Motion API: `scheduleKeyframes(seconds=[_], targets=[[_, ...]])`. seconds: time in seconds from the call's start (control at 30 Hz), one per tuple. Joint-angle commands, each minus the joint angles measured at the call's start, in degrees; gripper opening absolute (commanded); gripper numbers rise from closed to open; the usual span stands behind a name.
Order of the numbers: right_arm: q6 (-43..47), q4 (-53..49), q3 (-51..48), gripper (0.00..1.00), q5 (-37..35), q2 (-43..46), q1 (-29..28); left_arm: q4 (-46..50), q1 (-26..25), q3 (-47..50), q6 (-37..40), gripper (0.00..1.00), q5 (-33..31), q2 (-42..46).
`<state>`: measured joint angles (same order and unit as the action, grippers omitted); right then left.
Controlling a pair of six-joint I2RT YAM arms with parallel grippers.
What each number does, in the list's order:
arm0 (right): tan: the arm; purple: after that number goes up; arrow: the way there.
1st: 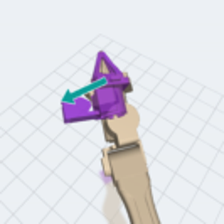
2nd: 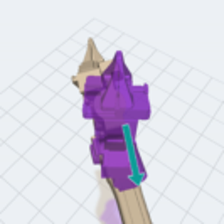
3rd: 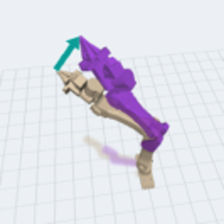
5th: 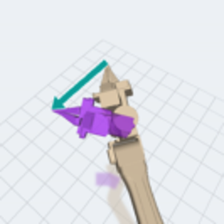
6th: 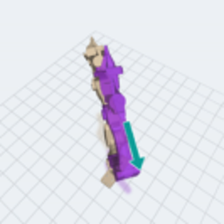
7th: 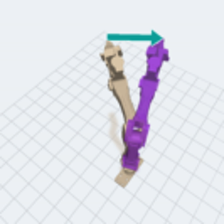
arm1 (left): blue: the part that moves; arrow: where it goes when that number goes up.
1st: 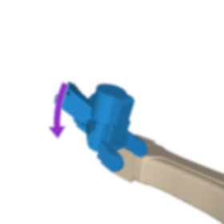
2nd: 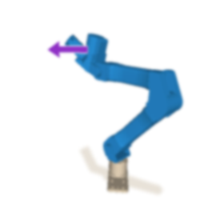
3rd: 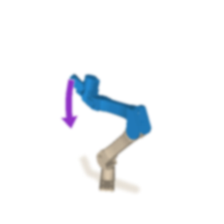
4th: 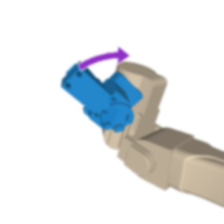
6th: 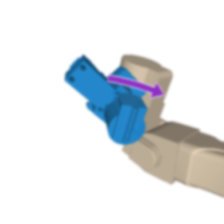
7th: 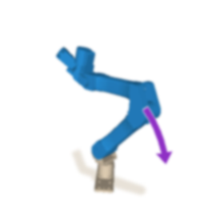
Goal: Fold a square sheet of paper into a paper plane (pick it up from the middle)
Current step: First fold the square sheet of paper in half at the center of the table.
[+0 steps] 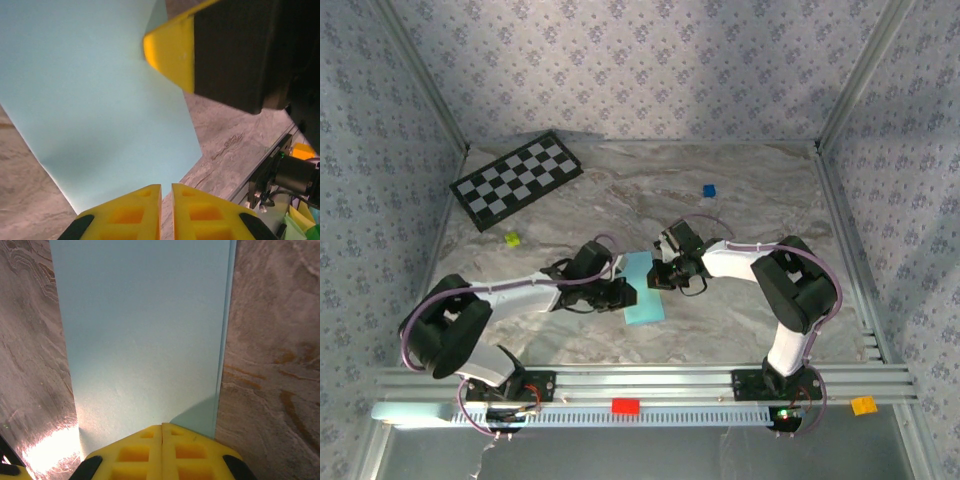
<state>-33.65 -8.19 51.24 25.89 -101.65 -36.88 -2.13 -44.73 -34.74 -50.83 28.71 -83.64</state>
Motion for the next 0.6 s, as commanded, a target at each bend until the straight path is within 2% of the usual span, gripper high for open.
scheduleKeyframes(seconds=[0.0,0.27,0.57], targets=[[-0.46,-9.74,-2.81,0.0,-6.79,-2.53,-0.2,-4.53,-1.73,2.32,-2.36,0.14,-0.05,-2.12],[-0.37,-9.36,-2.99,0.0,-6.55,-2.27,-0.19,-2.88,-3.62,7.9,-1.82,0.12,-3.83,-4.09],[-0.55,-9.62,-1.47,0.0,-6.07,-2.55,-0.46,5.53,-4.23,7.15,-0.44,0.12,-7.59,4.43]])
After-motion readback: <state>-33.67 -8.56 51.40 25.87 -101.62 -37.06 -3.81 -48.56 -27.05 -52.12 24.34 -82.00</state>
